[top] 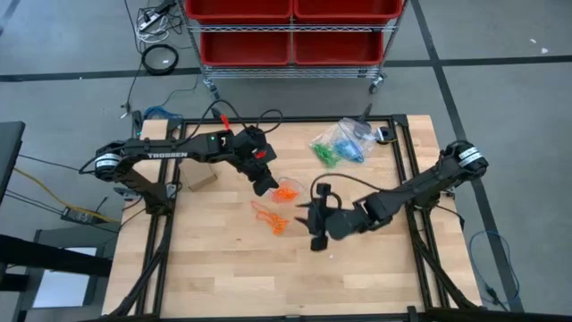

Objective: Sort rubber bands
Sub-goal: Put the orange rubber band into the transparent zip bag

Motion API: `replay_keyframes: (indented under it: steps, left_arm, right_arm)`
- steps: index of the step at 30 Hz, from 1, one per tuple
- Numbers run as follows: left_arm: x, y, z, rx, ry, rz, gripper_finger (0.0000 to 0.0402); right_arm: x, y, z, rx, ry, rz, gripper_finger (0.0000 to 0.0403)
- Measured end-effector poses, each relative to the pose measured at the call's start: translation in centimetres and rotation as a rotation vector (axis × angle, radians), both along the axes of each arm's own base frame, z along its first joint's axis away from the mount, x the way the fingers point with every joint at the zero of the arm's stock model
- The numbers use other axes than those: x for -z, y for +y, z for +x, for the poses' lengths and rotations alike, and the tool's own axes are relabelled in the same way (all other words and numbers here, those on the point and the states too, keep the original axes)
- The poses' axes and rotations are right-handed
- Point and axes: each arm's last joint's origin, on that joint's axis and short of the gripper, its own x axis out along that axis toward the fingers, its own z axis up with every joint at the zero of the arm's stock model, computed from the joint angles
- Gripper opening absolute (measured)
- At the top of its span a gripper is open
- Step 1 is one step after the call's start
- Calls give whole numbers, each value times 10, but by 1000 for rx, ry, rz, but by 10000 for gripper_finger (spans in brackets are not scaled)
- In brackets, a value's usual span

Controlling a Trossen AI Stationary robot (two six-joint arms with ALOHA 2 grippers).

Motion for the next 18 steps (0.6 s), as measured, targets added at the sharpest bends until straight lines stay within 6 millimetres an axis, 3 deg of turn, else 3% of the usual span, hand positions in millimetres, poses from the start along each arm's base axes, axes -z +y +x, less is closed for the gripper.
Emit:
replay_keyframes:
  steps: [5, 9, 14, 18]
  left_arm:
    - [0, 0, 0, 0, 1, 0, 17]
    - [0, 0, 0, -1, -1, -1, 17]
    - [0, 0, 0, -2, -1, -2, 17]
    - [0, 0, 0, -2, -3, -1, 17]
  right_arm:
    - [14, 22, -13, -20, 8, 85, 140]
    - [50, 31, -15, 2, 41, 142, 136]
    - [106, 28, -2, 50, 71, 204, 134]
    - [129, 15, 19, 72, 62, 268, 134]
